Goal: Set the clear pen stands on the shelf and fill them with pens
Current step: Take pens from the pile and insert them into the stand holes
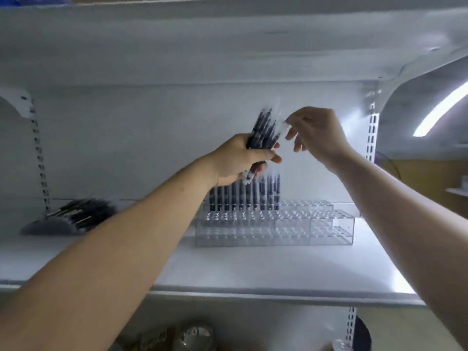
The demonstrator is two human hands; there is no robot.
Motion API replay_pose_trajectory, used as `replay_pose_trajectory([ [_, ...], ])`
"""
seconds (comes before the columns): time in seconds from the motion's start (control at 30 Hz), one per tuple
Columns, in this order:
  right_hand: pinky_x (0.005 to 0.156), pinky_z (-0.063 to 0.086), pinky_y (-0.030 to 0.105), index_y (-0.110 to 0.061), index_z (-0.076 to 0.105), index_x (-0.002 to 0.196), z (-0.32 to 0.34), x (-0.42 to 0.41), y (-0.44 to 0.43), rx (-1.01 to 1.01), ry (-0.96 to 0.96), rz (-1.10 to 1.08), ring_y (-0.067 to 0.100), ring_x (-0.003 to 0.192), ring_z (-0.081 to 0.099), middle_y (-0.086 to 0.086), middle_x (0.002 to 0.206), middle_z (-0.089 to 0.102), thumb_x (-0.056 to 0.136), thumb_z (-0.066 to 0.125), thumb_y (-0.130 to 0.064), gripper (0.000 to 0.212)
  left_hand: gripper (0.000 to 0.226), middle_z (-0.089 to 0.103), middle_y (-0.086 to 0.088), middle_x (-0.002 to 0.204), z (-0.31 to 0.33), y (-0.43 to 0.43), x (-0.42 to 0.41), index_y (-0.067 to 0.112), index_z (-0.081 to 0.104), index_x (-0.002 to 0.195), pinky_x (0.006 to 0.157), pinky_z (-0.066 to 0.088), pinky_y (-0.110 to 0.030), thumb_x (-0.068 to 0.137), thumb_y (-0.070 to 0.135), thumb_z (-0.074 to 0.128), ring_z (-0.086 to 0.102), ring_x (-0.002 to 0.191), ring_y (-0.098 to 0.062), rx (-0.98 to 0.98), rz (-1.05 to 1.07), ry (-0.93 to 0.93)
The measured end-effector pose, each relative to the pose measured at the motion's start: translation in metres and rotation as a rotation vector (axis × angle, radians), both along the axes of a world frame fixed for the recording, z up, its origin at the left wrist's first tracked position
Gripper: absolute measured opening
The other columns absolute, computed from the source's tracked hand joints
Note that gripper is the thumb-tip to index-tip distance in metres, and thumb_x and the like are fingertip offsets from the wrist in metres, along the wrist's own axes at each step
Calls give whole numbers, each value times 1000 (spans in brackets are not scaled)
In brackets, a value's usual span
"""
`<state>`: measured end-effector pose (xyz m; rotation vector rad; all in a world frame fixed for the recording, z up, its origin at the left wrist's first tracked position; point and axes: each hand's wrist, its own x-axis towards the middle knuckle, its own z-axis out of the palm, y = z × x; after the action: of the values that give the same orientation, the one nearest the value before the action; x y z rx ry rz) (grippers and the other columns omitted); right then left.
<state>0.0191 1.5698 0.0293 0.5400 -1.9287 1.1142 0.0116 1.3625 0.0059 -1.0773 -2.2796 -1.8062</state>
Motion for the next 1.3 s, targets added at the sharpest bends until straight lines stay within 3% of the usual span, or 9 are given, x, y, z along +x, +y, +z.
replay_pose_trajectory([
  [0.17, 47, 43, 30, -6, 75, 90, -21, -10, 26, -185, -25, 116, 23, 51, 60, 17, 78, 74, 101, 56, -13, 23, 20, 77, -18, 110, -6, 38, -19, 0, 61, 124, 60, 50, -28, 104, 2, 62, 54, 67, -17, 4, -57, 15],
  [0.27, 52, 44, 35, -4, 76, 89, -42, -18, 31, -262, -99, 238, 28, 61, 62, 16, 83, 72, 103, 59, -17, 25, 24, 77, -19, 111, -24, 42, -24, -3, 62, 128, 61, 51, -29, 105, 4, 62, 56, 67, -17, -1, -53, 27],
  [0.5, 70, 54, 44, 16, 70, 96, -57, -17, 25, -220, -204, 436, 37, 76, 67, 28, 88, 70, 96, 76, -21, 37, 13, 70, -4, 72, -40, 31, -25, -3, 65, 114, 63, 55, -28, 106, 6, 61, 66, 68, -19, -3, -62, 133],
  [0.7, 82, 55, 41, 5, 70, 90, -66, -13, 28, -233, -229, 372, 34, 91, 71, 35, 102, 71, 97, 73, -19, 26, 19, 79, -15, 104, -45, 31, -24, 4, 67, 123, 68, 59, -29, 107, 9, 60, 77, 81, -25, -11, -88, 139],
  [0.83, 76, 56, 34, 0, 68, 92, -64, -12, 30, -358, -181, 363, 31, 90, 75, 21, 94, 75, 103, 66, -18, 20, 20, 80, -13, 104, -42, 27, -22, 1, 65, 124, 66, 60, -30, 108, 12, 59, 76, 78, -24, -19, -56, 135],
  [1.0, 66, 53, 30, -7, 63, 88, -55, -15, 39, -583, -76, 301, 22, 69, 71, 4, 74, 71, 107, 59, -16, 21, 19, 80, -12, 97, -40, 17, -25, -3, 61, 121, 57, 55, -32, 107, 10, 59, 69, 66, -22, -37, 4, 152],
  [1.07, 65, 55, 31, -9, 64, 86, -55, -18, 43, -528, -29, 166, 23, 69, 74, 6, 77, 72, 105, 61, -16, 21, 16, 76, -10, 90, -41, 15, -27, -3, 61, 118, 53, 51, -30, 107, 9, 59, 61, 59, -17, -24, 14, 153],
  [1.17, 65, 60, 34, -5, 67, 91, -61, -21, 40, -237, 3, -28, 23, 71, 78, 8, 86, 76, 103, 63, -16, 16, 15, 69, -7, 87, -42, 13, -29, -1, 63, 119, 53, 47, -29, 107, 9, 60, 52, 58, -13, 26, 3, 118],
  [1.3, 62, 59, 28, 4, 67, 101, -66, -21, 31, -62, -25, -98, 18, 68, 78, 4, 84, 75, 103, 65, -15, 20, 17, 72, -7, 93, -41, 10, -32, 2, 64, 122, 56, 50, -29, 107, 9, 60, 56, 61, -13, 57, 7, 118],
])
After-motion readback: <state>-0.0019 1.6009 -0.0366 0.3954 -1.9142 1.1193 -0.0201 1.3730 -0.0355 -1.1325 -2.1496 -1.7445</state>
